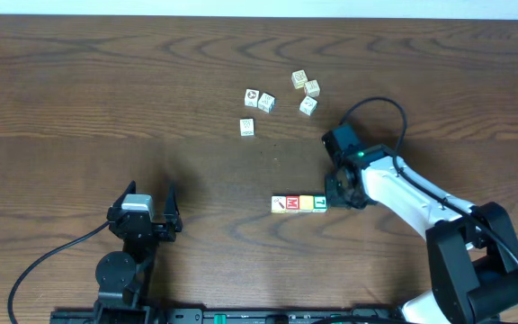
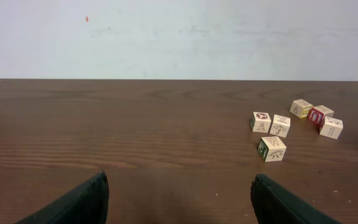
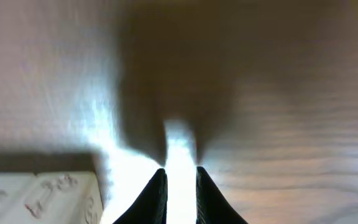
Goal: Lift 4 blocks
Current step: 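Raise right gripper and move it right away from the row, then bring left gripper to the row's left end, right gripper to right end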
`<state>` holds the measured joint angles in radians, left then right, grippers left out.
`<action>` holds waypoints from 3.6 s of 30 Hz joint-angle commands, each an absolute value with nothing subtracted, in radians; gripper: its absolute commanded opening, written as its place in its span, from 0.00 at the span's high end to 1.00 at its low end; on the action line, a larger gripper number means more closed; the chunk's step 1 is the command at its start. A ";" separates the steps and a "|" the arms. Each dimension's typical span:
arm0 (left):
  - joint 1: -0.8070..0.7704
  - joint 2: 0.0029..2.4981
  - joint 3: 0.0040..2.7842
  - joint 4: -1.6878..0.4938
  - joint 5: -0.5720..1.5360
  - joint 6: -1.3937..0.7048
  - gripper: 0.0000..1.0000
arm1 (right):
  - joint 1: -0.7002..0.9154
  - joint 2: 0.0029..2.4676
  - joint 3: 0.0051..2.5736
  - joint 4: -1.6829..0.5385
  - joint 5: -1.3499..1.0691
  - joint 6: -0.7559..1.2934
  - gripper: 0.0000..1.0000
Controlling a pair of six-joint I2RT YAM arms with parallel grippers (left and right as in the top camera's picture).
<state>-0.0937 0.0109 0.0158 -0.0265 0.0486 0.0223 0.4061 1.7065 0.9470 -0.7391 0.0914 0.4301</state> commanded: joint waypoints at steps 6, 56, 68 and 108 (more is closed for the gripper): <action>-0.096 0.007 0.004 -0.070 0.036 0.017 0.27 | 0.385 1.564 1.127 -0.735 0.152 0.299 0.77; -0.096 0.014 0.743 -0.737 0.065 -0.276 0.19 | 0.298 1.025 1.143 -1.206 0.003 0.312 0.99; -0.096 0.070 0.735 -0.863 0.097 -0.328 0.93 | 0.298 0.999 1.133 -1.276 0.026 0.348 0.99; -0.096 0.392 0.599 -0.738 0.356 -0.229 0.93 | 0.184 0.927 0.863 -1.011 -0.049 0.356 0.99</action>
<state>-0.0937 0.4622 0.6540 -0.7464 0.3721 -0.2054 0.2253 0.9565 0.8669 -1.0348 0.0078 0.3672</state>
